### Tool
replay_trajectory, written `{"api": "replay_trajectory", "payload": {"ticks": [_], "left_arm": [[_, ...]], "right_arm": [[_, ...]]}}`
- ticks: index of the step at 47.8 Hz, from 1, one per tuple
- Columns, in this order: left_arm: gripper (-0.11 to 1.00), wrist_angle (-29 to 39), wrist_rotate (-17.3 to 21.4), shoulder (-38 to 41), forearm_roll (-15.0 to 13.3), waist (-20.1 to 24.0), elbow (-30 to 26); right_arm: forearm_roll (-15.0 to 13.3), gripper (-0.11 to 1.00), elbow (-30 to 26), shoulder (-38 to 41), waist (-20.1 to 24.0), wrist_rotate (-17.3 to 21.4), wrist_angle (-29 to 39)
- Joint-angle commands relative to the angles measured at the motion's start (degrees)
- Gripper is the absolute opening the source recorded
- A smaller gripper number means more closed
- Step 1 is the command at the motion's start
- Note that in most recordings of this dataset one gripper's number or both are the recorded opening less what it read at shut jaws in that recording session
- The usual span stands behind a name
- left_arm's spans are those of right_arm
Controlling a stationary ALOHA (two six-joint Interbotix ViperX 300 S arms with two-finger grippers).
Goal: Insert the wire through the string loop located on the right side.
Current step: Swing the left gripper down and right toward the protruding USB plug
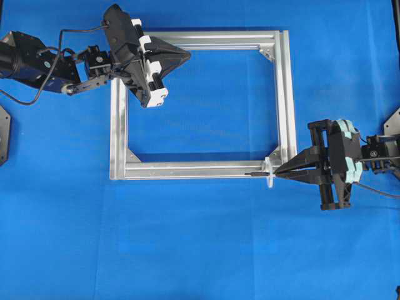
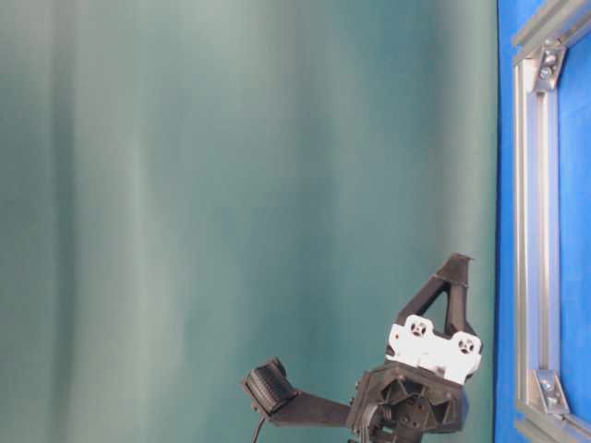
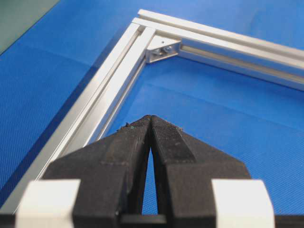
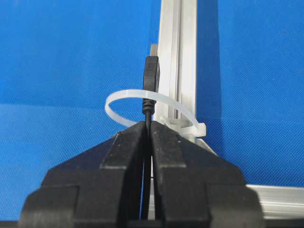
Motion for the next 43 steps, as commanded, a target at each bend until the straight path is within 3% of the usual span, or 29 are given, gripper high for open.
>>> {"api": "replay_trajectory", "payload": {"ticks": [1,15,33,43], "left_arm": [[0.0,-0.53,-0.62,-1.85,0.09,-0.09,-0.79],[0.0,-0.53,-0.97,-2.02,0.09,-5.62,0.26],[0.0,-0.53,-1.05,-2.02,0.18,-20.92,0.88],[0.0,-0.35,-2.37,-2.02,0.09,-26.37,0.88]], "right_arm": [[0.18,-0.02,-0.79,-0.26,-0.09,-0.09,-0.62],[0.18,-0.02,-0.88,-0.26,-0.09,-0.09,-0.62],[0.18,-0.02,-0.79,-0.26,-0.09,-0.09,-0.44],[0.18,-0.02,-0.79,-0.18,-0.09,-0.09,-0.35]]}}
